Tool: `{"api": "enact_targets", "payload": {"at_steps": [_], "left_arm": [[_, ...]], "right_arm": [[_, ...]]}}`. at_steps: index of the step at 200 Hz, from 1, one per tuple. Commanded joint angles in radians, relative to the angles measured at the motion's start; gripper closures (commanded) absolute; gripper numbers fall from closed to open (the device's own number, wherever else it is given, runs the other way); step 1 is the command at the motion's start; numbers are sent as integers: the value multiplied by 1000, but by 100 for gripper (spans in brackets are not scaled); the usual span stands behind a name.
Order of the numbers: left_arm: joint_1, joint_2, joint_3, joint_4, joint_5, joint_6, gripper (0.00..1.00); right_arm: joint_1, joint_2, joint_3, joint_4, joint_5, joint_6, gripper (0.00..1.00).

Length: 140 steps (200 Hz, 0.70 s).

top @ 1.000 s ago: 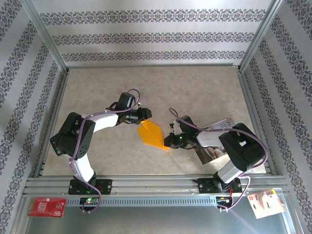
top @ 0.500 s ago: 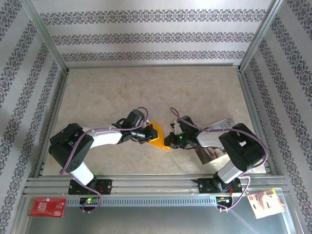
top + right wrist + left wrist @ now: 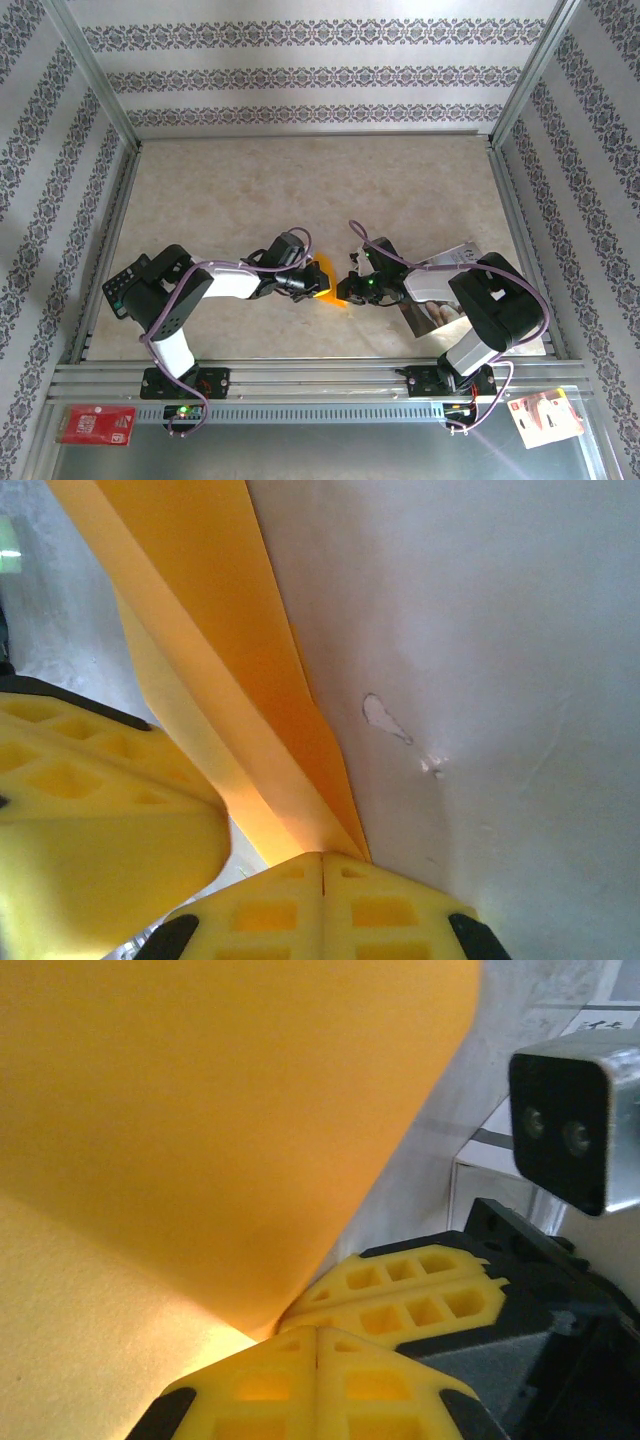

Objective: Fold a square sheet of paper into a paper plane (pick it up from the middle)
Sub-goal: Fourth fold the wing at the center of the table.

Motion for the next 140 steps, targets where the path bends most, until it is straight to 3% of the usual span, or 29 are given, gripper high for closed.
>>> {"api": "enact_targets", "payload": {"at_steps": [1, 70, 140], "left_arm": [[-15, 28, -4, 59, 4, -28, 100], [-19, 69, 18, 68, 12, -23, 100], [-15, 64, 35, -69, -52, 25, 100]], "right_arm": [[-1, 36, -30, -73, 110, -25, 98], [-3, 43, -32, -68, 112, -23, 98], [-2, 54, -33, -97, 120, -25, 99]]}}
